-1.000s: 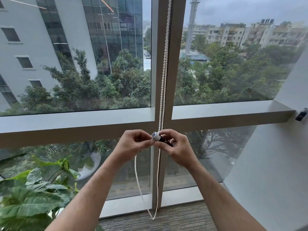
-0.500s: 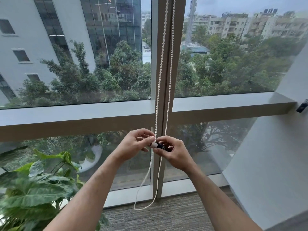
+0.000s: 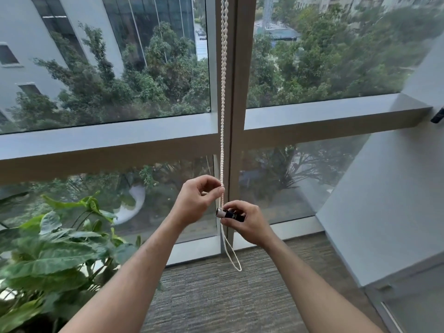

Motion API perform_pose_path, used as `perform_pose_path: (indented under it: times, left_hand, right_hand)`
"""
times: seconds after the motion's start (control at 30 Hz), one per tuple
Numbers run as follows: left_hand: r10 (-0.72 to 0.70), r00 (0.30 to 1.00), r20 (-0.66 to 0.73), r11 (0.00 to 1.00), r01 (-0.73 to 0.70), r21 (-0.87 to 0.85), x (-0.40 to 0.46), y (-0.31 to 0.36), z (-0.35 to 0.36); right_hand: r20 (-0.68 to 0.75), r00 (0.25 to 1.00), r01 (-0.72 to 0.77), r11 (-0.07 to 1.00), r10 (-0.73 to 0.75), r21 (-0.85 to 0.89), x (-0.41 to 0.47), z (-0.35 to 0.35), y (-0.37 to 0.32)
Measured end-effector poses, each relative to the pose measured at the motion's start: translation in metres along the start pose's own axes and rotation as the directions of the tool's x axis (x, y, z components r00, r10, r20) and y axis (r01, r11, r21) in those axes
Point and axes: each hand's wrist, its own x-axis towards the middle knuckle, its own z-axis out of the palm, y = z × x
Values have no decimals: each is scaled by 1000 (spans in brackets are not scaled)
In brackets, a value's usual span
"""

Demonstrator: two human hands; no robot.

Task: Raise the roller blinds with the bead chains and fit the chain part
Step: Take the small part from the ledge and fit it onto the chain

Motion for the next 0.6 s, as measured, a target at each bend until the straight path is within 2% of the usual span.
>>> perform_pose_path:
  times: [0.27, 0.47, 0.6]
  left_hand:
    - [-15, 998, -61, 980, 3, -201, -2, -12, 15]
    - [17, 1000, -3, 992, -17, -129, -5, -37, 33]
    - [-20, 999, -28, 990, 16, -141, -16, -68, 46]
  right_hand:
    - [18, 992, -126, 988, 128, -90, -15, 24, 61]
    - [-55, 986, -159, 984, 155, -80, -21, 44, 89]
    - [-78, 982, -181, 980, 175, -86, -23, 53, 108]
